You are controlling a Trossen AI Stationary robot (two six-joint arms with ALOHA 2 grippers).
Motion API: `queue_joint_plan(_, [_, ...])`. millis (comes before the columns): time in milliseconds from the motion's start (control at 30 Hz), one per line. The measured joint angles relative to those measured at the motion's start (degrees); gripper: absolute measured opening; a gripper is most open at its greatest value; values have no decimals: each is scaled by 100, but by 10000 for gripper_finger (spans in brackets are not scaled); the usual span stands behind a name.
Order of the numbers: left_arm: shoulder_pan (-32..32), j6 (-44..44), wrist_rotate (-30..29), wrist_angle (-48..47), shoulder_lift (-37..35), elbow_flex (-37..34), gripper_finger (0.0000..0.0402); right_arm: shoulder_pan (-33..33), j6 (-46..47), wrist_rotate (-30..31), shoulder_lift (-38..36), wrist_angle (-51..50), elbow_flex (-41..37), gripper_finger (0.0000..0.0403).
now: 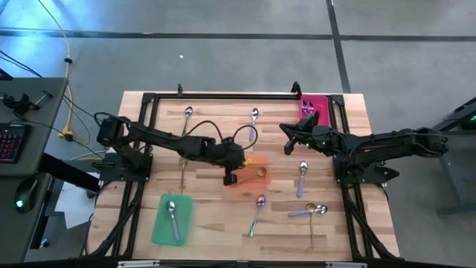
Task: Sort silverware by color (type)
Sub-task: Put the bottom left gold spoon into the orange bin
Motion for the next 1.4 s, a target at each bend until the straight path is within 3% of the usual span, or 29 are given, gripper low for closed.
queue_joint_plan(200, [234,-392,211,453,253,-309,3,-2,10,2,0,2,0,3])
queue_joint_plan(800, [176,-857,249,307,385,-312,5,-2,17,10,0,-8,0,3])
queue_joint_plan(1167, [-297,-1892,-719,410,383,-312,10,-2,37,17,0,-90,0,3])
queue_joint_plan(1400, [-359,-1705,-812,396,383,-312,48,-2,38,13,0,-119,1,3])
